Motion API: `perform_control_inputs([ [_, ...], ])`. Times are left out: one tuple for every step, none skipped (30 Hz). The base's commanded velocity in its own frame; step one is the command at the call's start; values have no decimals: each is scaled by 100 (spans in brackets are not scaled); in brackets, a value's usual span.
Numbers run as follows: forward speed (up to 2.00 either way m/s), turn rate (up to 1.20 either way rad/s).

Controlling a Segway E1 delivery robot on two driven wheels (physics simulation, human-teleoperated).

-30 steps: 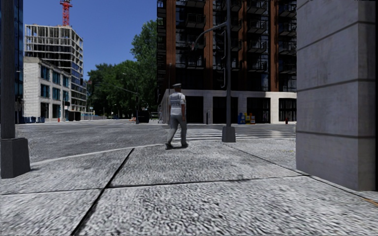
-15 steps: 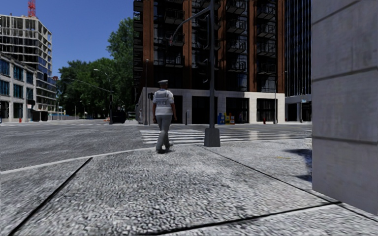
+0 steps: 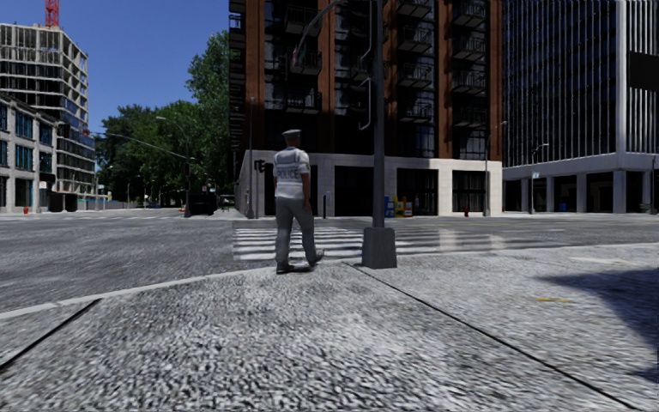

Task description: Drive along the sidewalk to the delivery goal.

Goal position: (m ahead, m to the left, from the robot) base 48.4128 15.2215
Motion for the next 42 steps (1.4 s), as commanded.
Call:
perform_control_inputs([
  [200, 0],
  [200, 0],
  [200, 0],
  [200, 0],
  [200, 0],
  [200, 0],
  [200, 0],
  [200, 0],
  [200, 0],
  [200, 0],
  [200, 0],
  [200, 0],
  [200, 0],
  [200, 0],
  [200, 0],
  [200, 0],
  [200, 0],
  [200, 0],
  [200, 0],
  [200, 0],
  [200, 0],
  [200, 5],
  [200, 5],
  [200, 12],
  [200, 18],
  [200, 23],
  [200, 28],
  [200, 28],
  [200, 35],
  [200, 38],
  [200, 38],
  [200, 38],
  [200, 39],
  [200, 39],
  [200, 39],
  [200, 39],
  [200, 39],
  [200, 39],
  [200, 39],
  [200, 39],
  [200, 39],
  [200, 39],
])
